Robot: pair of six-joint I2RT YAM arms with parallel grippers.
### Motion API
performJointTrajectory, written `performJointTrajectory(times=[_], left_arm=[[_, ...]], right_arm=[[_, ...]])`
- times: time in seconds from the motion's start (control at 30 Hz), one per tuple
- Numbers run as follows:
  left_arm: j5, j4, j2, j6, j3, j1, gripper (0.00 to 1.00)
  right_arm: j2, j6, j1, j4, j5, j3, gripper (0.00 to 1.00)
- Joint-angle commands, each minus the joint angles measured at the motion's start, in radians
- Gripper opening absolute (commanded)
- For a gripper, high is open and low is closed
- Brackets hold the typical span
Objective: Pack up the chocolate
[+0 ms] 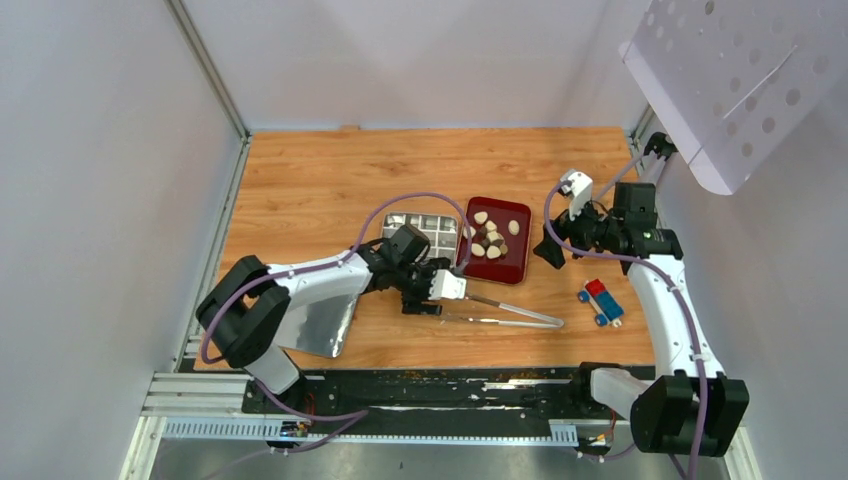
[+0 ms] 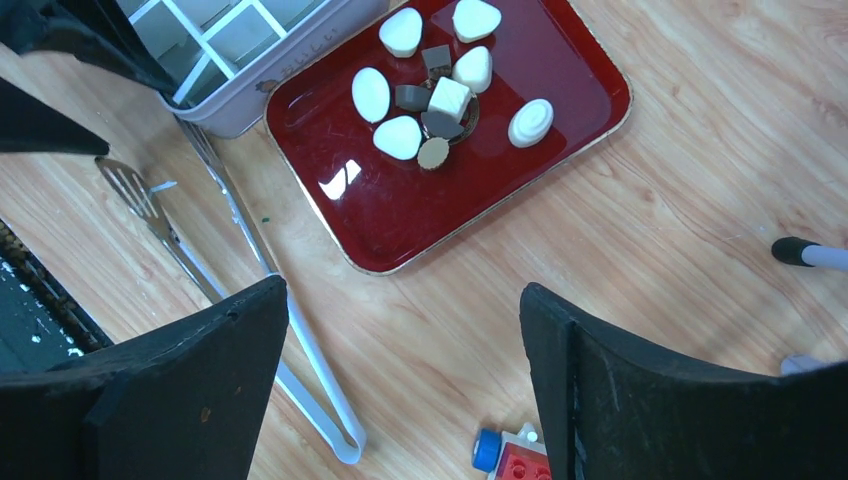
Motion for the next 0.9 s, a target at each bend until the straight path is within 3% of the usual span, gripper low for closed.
performJointTrajectory(times=[0.0,0.1,0.27,0.43,0.53,0.63,0.73,0.87], left_arm=[[-0.023,0.154,0.013,-0.038,0.011,-0.087,0.78],[-0.051,0.053,0.044,-0.037,0.101,-0.139,0.76],[-0.11,-0.104,0.052,-0.069,0.234,-0.151,0.79],[-0.165,0.016,-0.044,-0.1,0.149,-0.139,0.81],[-0.146,-0.032,-0.017,-0.205,0.206,-0.115,0.8],[-0.177,-0.093,-0.033,-0.197,0.194,-0.104,0.8],[-0.229,-0.068,-0.099,-0.09,0.077,-0.102,0.84],[-0.279,-0.06,-0.164,-0.057,-0.022,-0.087,0.86]], right_arm=[[-0.011,-0.045,0.004,0.067,-0.039,-0.012,0.86],[-0.012,-0.013,-0.005,0.04,-0.074,-0.033,0.86],[-0.042,0.022,-0.01,-0.01,-0.127,0.006,0.86],[-0.047,-0.044,-0.01,-0.151,-0.044,0.107,0.85],[-0.061,-0.042,-0.01,-0.225,0.001,0.137,0.84],[-0.078,-0.184,-0.009,-0.348,-0.049,0.147,0.8],[-0.116,-0.301,-0.009,-0.425,-0.018,0.095,0.77],[-0.148,-0.49,0.006,-0.515,-0.041,0.012,0.73]])
